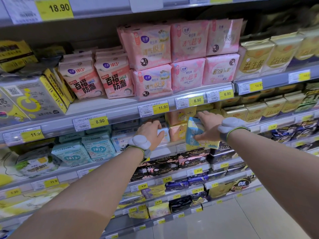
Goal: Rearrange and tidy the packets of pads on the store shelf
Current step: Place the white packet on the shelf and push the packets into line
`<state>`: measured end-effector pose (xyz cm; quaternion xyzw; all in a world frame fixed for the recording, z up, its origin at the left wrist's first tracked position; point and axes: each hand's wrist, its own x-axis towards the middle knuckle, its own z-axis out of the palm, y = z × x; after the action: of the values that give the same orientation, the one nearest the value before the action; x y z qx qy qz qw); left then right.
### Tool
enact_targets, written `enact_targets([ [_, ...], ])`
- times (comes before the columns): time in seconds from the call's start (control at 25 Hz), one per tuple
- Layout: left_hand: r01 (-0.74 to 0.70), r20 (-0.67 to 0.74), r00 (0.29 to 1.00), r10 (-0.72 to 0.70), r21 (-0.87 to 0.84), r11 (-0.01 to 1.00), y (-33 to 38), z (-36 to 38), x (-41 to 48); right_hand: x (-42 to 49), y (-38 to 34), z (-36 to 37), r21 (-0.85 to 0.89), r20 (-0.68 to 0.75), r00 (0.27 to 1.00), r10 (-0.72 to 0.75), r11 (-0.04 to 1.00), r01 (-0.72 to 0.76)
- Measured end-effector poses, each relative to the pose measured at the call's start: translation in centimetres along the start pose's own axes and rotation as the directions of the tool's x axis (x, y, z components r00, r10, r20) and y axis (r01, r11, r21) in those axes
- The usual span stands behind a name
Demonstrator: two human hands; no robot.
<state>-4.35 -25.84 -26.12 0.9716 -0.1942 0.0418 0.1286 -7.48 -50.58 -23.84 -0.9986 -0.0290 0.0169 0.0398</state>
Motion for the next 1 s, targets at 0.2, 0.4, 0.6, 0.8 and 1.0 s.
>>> enact_targets([
  [0.2, -0.004, -0.037, 0.999, 0.003, -0.034, 0.999, 1.8, 0.4, 0.5, -0.7, 2.2, -0.8, -0.114, -0.1, 0.995, 0.028, 0.993, -0.039],
  [0.4, 0.077, -0.084, 0.994, -0.071, 0.067, 0.995, 3.6, 0.4, 1.6, -0.1, 3.8, -1.3, -0.16, -0.214, 0.975, 0.059, 0.983, -0.094],
  [0.6, 0.183, 0.05, 0.981, -0.186, 0.05, 0.982, 4.5, 0.0, 3.5, 0.9, 4.8, -1.6, -0.216, -0.237, 0.968, 0.079, 0.968, -0.132],
  [0.8, 0.272, 0.174, 0.951, -0.255, -0.084, 0.959, 4.1, 0.5, 4.9, 2.4, 4.8, -2.1, -0.255, -0.169, 0.982, 0.078, 0.96, -0.12],
  [1.0, 0.441, 0.344, 0.873, -0.345, -0.255, 0.86, 4.4, 0.4, 6.0, 4.2, 4.7, -2.4, -0.16, -0.085, 0.996, 0.012, 0.987, -0.025],
])
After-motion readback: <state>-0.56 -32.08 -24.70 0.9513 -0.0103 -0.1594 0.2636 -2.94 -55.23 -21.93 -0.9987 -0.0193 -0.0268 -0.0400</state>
